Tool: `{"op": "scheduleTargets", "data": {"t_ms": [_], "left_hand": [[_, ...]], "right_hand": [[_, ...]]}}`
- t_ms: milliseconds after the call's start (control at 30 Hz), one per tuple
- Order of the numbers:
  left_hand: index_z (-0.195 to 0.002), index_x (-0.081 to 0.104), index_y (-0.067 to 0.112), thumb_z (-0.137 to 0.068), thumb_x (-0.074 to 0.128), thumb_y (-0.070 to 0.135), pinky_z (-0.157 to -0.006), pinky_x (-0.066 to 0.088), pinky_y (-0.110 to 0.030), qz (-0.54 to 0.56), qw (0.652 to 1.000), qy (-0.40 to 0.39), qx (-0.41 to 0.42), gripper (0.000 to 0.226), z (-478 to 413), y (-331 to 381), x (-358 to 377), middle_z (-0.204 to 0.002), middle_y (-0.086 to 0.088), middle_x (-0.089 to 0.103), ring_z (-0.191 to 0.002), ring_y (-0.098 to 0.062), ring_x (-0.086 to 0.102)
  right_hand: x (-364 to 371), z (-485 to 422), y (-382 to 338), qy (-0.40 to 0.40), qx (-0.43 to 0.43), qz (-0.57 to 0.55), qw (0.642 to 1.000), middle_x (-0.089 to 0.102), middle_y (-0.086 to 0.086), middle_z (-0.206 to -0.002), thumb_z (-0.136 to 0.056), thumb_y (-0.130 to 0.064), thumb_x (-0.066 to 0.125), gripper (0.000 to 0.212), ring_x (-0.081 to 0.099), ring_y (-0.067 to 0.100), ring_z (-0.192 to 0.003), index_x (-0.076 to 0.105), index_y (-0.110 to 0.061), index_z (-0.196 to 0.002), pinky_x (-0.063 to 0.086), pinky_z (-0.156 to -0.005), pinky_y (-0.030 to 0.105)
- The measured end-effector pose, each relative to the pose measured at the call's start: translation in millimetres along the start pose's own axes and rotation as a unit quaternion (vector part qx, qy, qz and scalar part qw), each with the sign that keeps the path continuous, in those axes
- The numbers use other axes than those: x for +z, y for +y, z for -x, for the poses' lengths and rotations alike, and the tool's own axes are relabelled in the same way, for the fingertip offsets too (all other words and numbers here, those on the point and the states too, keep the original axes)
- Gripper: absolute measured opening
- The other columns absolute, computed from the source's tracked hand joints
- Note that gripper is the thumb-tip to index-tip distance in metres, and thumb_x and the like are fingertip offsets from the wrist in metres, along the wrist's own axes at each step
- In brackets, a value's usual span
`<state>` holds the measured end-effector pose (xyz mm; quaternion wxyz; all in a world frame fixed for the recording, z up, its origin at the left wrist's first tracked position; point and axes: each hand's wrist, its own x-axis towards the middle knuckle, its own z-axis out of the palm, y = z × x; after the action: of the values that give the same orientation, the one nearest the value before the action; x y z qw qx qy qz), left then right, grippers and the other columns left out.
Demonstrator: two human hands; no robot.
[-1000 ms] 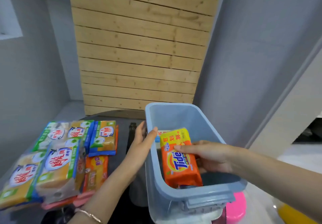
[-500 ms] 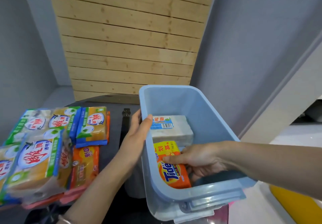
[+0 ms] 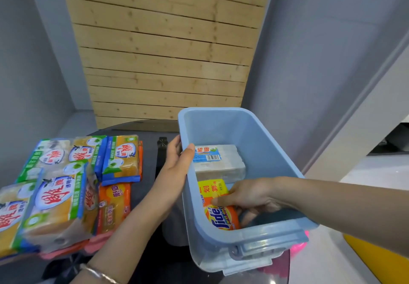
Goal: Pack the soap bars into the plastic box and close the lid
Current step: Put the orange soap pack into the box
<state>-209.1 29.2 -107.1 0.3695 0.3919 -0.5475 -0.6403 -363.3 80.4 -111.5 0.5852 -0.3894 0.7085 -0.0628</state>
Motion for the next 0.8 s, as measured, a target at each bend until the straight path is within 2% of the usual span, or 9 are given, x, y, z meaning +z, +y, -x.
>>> {"op": "scheduleTargets", "data": {"t_ms": [100,200,267,300,367,433,567,700,800], "left_hand": [[-0.142,0.030,0.024,-0.095,0.044,0.033,-0.054,0.047,-0.002,-0.019,1.000,0.016,0.000,0.049,1.8,3.8,-1.3,-0.123,0.007,0.058,-0.080,0.007,0.062],[-0.145,0.026,0.020,-0.092,0.051,0.035,-0.091,0.044,-0.017,-0.071,0.996,0.046,0.010,0.060,3.8,7.6,-11.2,-0.149,0.000,0.039,-0.120,-0.010,0.050],[-0.145,0.028,0.018,-0.090,0.055,0.032,-0.101,0.038,-0.028,-0.086,0.994,0.066,0.020,0.062,8.0,13.9,-22.0,-0.151,-0.002,0.036,-0.125,-0.013,0.045],[-0.144,0.030,0.018,-0.090,0.056,0.031,-0.101,0.038,-0.030,-0.097,0.992,0.075,0.024,0.062,10.9,18.6,-28.4,-0.150,-0.003,0.037,-0.122,-0.013,0.045],[-0.141,0.035,0.016,-0.089,0.058,0.028,-0.100,0.040,-0.032,-0.120,0.988,0.096,0.030,0.059,18.5,29.2,-44.0,-0.147,-0.003,0.041,-0.115,-0.012,0.048],[-0.139,0.039,0.015,-0.088,0.060,0.027,-0.104,0.040,-0.034,-0.132,0.983,0.119,0.038,0.056,27.0,39.2,-63.3,-0.144,-0.003,0.045,-0.118,-0.015,0.050],[-0.136,0.042,0.014,-0.089,0.059,0.027,-0.096,0.037,-0.027,-0.170,0.970,0.162,0.055,0.052,48.6,55.4,-103.5,-0.141,0.001,0.047,-0.115,-0.014,0.050],[-0.138,0.039,0.009,-0.092,0.054,0.024,-0.095,0.033,-0.027,-0.196,0.953,0.226,0.041,0.050,67.2,52.0,-146.6,-0.145,-0.006,0.043,-0.128,-0.023,0.046],[-0.137,0.041,0.008,-0.094,0.051,0.021,-0.096,0.034,-0.028,-0.205,0.945,0.253,0.023,0.046,75.7,37.2,-177.0,-0.143,-0.011,0.045,-0.129,-0.026,0.045]], "right_hand": [[-5.9,5.4,-0.3,0.023,-0.004,0.002,1.000,0.066,0.013,-0.109,-0.092,-0.035,0.054,0.049,0.065,0.020,-0.090,0.054,0.000,-0.127,0.053,-0.093,0.037],[-13.3,24.2,-5.4,0.080,-0.040,-0.001,0.996,0.063,0.011,-0.112,-0.089,-0.036,0.058,0.046,0.064,0.020,-0.093,0.057,-0.002,-0.121,0.057,-0.086,0.038],[-17.8,44.7,-16.6,0.117,-0.094,-0.028,0.988,0.060,0.007,-0.106,-0.092,-0.031,0.056,0.028,0.061,0.015,-0.090,0.060,-0.008,-0.106,0.057,-0.081,0.031],[-19.8,54.8,-23.2,0.133,-0.117,-0.057,0.982,0.060,0.008,-0.107,-0.093,-0.028,0.054,0.021,0.061,0.016,-0.092,0.059,-0.009,-0.101,0.056,-0.084,0.031],[-22.2,72.3,-37.2,0.158,-0.158,-0.110,0.969,0.059,0.013,-0.119,-0.094,-0.025,0.053,0.027,0.062,0.020,-0.097,0.056,-0.003,-0.111,0.055,-0.089,0.032],[-17.7,83.6,-53.8,0.158,-0.189,-0.152,0.957,0.057,0.015,-0.127,-0.094,-0.024,0.054,0.042,0.064,0.021,-0.096,0.048,0.001,-0.127,0.058,-0.082,0.028],[12.5,90.5,-90.7,0.110,-0.248,-0.224,0.936,0.057,0.016,-0.130,-0.094,-0.018,0.054,0.044,0.062,0.025,-0.106,0.046,0.003,-0.131,0.057,-0.077,0.024],[61.4,77.0,-123.4,0.061,-0.267,-0.193,0.942,0.054,0.016,-0.133,-0.094,-0.017,0.053,0.041,0.058,0.027,-0.115,0.048,0.003,-0.129,0.051,-0.091,0.030],[98.2,48.3,-139.1,0.057,-0.243,-0.116,0.961,0.053,0.009,-0.136,-0.096,-0.023,0.049,0.041,0.057,0.022,-0.118,0.048,-0.002,-0.132,0.051,-0.088,0.029]]}}
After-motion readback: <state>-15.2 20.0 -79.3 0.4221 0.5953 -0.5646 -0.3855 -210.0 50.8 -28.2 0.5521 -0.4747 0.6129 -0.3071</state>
